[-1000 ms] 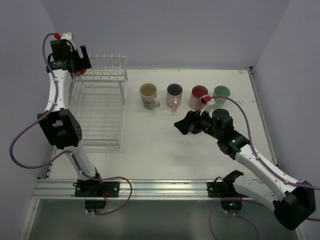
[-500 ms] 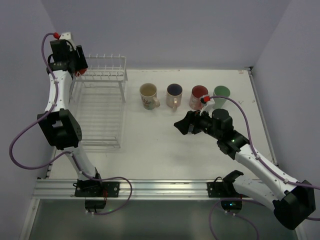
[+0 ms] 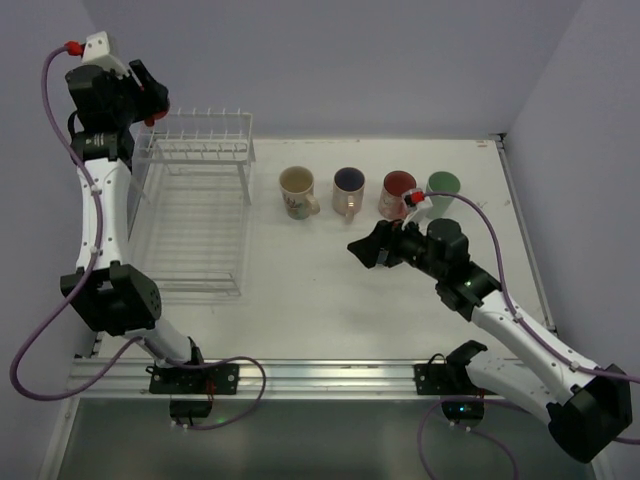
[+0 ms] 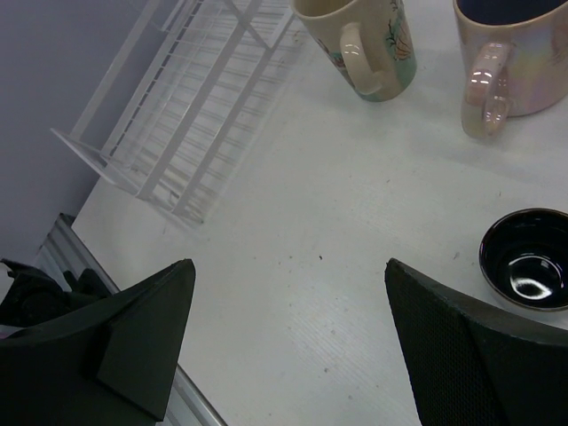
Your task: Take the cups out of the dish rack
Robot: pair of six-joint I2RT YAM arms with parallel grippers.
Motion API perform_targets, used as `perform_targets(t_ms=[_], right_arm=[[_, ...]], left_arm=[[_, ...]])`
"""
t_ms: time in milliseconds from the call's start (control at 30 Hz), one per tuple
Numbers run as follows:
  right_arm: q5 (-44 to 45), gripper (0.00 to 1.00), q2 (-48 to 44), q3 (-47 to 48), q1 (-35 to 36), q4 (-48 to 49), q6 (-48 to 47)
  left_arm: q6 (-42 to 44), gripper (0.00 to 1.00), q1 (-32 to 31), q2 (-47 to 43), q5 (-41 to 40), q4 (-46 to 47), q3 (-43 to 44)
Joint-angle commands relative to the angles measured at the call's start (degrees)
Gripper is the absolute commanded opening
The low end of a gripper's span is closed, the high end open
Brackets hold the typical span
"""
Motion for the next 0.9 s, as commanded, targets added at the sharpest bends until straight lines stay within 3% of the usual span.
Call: perform_targets(t_ms=[0, 100, 233, 400, 567, 733, 867], right_arm=[[-1.35, 0.91, -1.38, 0.32, 0.33, 4.36, 2.42], [-3.81, 0.91, -2.08, -0.2, 0.6, 7.6, 6.35], [-7.59, 0.88, -4.45, -2.23, 1.65, 16.38, 12.43], [-10.23, 0.84, -4.72, -1.53, 5.25, 25.44, 16.91], [-11.19, 0.7, -3.06, -1.0, 6.57, 34.75, 19.3], [-15.41, 0.7, 3.62, 4.0, 8.07, 37.14, 16.84], [-15.85, 0.66, 6.96, 5.33, 9.82, 38.02, 16.75]], left_arm=[[-7.13, 0.17, -0.27, -7.72, 9.2, 10.43, -4.97], [-12.93, 0.17, -2.55, -14.4, 16.33, 17.37, -14.45], [-24.59, 0.17, -10.0, -26.33, 24.58, 33.85, -29.83], [-39.64, 0.17, -19.77, -36.99, 26.63, 55.94, -54.26], [-48.09, 0.15, -31.72, -46.05, 15.22, 70.81, -72.53], [-48.63, 0.14, -41.73, -46.06, 5.29, 77.4, -77.58], [-47.75, 0.13, -45.01, -44.04, 2.55, 80.4, -78.46]])
